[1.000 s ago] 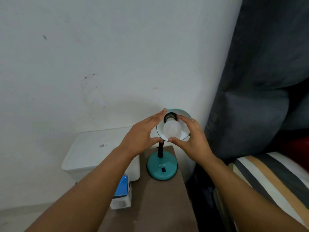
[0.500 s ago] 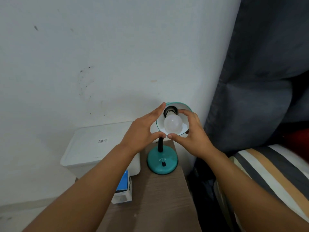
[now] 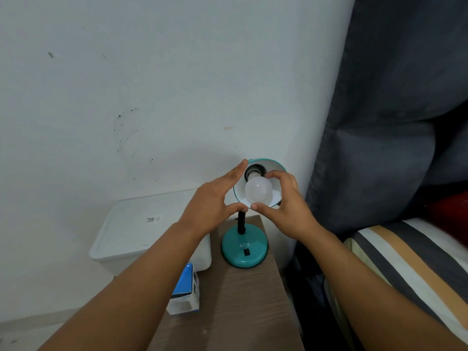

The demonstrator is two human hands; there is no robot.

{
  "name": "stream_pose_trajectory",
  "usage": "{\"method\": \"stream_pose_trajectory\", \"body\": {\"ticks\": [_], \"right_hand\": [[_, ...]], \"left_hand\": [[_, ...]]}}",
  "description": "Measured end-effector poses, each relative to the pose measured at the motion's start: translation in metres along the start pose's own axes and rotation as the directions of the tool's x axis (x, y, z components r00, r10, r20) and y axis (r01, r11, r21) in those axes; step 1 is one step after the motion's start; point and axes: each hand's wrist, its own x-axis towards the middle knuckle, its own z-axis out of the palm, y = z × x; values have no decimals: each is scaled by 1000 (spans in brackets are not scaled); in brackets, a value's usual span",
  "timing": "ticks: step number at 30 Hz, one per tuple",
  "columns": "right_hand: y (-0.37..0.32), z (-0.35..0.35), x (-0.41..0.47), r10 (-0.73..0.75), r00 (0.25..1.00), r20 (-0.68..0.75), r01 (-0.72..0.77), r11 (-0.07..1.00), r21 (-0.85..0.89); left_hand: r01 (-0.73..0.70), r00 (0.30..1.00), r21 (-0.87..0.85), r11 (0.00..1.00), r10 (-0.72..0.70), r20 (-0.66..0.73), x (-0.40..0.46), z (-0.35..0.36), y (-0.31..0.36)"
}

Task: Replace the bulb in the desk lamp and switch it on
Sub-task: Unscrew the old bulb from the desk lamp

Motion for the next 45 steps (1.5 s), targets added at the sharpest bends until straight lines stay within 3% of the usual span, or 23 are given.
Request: {"method": "stream_pose_trajectory", "body": {"ticks": [8, 17, 24, 30, 37, 42, 45], "right_hand": [[3, -6, 0, -9, 994, 113, 2, 998, 60], [-3, 3, -1, 18, 997, -79, -23, 998, -52], [-1, 0, -3, -16, 1000, 1, 16, 1000, 13], [-1, 2, -1, 22, 998, -55, -22, 1000, 2], [2, -6, -3, -60, 995, 75, 59, 998, 17], [1, 0, -3, -9, 1000, -19, 8, 999, -46], [2, 0, -2, -22, 1000, -1, 22, 999, -28]], "left_hand": [[14, 1000, 6, 1000, -14, 1, 0, -2, 4], [21, 1000, -3, 1000, -21, 2, 0, -2, 7], [26, 1000, 1, 1000, -26, 4, -1, -1, 6], [33, 999, 3, 999, -33, 3, 0, 0, 6], [66, 998, 11, 998, -66, -2, -4, -1, 6], [59, 998, -8, 998, -59, -3, -3, 0, 6], [56, 998, 6, 998, -56, -2, -2, 0, 8]]}}
